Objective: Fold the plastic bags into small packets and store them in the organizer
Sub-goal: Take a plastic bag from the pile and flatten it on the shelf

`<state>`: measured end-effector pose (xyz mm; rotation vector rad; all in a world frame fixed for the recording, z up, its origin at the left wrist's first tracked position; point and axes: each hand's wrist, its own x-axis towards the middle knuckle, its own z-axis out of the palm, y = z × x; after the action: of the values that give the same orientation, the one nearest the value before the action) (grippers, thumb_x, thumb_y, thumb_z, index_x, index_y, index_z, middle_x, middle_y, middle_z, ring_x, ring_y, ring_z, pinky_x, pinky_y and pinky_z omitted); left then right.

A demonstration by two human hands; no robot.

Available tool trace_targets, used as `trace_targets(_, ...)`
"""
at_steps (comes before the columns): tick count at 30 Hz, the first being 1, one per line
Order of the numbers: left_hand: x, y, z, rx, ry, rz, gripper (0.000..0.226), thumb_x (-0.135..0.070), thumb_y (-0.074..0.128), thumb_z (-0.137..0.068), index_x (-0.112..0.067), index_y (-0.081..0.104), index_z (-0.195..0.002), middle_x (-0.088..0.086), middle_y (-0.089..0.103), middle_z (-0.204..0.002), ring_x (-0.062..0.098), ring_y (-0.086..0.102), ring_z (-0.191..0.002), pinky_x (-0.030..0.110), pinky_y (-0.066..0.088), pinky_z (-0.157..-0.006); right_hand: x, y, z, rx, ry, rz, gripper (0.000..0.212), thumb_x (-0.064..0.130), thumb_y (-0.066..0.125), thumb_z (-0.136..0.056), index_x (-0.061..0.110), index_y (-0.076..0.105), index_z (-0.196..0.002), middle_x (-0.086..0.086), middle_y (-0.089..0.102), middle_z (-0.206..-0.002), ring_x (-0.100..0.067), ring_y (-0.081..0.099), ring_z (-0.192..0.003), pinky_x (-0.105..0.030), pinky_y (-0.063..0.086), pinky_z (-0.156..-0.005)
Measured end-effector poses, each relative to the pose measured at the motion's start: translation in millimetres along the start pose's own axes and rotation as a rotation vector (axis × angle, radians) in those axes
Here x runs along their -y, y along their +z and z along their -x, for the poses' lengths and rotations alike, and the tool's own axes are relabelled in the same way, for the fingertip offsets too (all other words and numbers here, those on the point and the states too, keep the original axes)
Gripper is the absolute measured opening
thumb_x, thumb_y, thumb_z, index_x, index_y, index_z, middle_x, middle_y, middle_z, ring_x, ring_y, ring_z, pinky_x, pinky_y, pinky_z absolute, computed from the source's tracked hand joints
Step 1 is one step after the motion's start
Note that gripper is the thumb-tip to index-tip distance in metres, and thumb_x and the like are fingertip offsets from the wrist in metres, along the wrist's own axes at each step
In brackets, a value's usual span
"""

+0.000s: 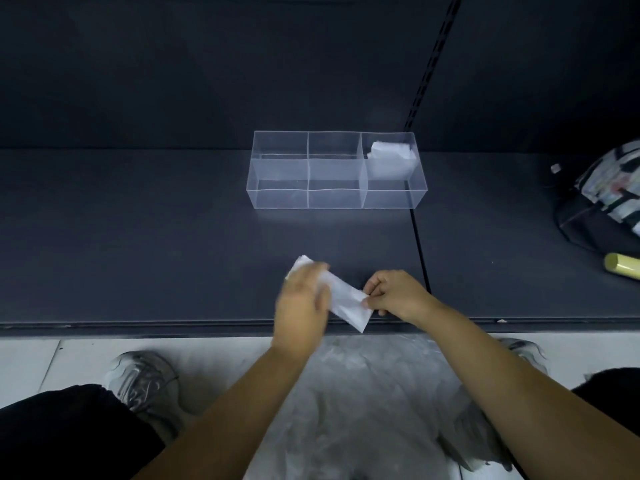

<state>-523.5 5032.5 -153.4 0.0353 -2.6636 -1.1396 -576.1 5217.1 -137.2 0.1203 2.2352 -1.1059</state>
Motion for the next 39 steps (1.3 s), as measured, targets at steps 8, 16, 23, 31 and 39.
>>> trace_targets(8,2.8,23.4,35.5,0.375,0.136,-0.081,0.068,-0.035,0.068,-0.086,-0.012,0.04,-0.143,0.001,0.039,-0.149,0.014,0.032,-0.14,0.013,0.011,-0.113,8.2,-7.5,11.2,0.087,0.125,-0.164,0.012,0.012,0.071,-0.083,0.013,0.063,-0.092,0.001,0.065,-0.069,-0.005,0.057,-0.054,-0.017,0.041,-0.049)
trace_targets(16,-7.3,3.6,7.5,0.371,-0.155,0.078,0.033,-0.037,0.044,-0.099,-0.017,0.065,-0.083,-0.005,0.043,-0.056,0.017,0.042,-0.057,0.03,0.035,-0.057,19.5,-14.7,13.9,-0.094,-0.065,-0.146,0.036,0.013,0.075,-0.08,0.024,0.058,-0.11,0.01,0.067,-0.1,-0.005,0.059,-0.071,-0.019,0.045,-0.067)
trace_targets(23,5.2,1.3,-24.4,0.349,-0.678,0.578,0.037,-0.03,0.048,-0.099,-0.009,0.06,-0.127,0.007,0.064,-0.12,0.022,0.062,-0.108,0.04,0.05,-0.097,13.8,27.2,-0.1,-0.082,-0.094,-0.274,0.024,0.004,0.071,-0.082,0.015,0.063,-0.102,-0.004,0.071,-0.094,-0.006,0.058,-0.057,-0.015,0.047,-0.059)
trace_targets(31,12.1,6.6,-34.7,0.172,-0.859,0.685,0.021,-0.009,0.049,-0.098,0.0,0.063,-0.109,0.02,0.067,-0.103,0.027,0.068,-0.085,0.023,0.058,-0.058,22.3,45.2,-20.6,-0.302,-0.012,-0.127,0.016,0.01,0.076,-0.077,0.019,0.064,-0.077,0.0,0.068,-0.077,-0.016,0.064,-0.074,-0.03,0.055,-0.071)
trace_targets(39,20.5,5.4,-17.3,-0.097,-0.077,-0.104,0.023,-0.009,0.066,-0.085,-0.01,0.064,-0.108,0.005,0.06,-0.103,0.026,0.059,-0.092,0.035,0.042,-0.085,31.2,43.2,-22.6,-0.307,0.021,-0.018,0.015,0.012,0.078,-0.076,0.019,0.064,-0.075,0.002,0.066,-0.079,-0.016,0.064,-0.081,-0.029,0.053,-0.078)
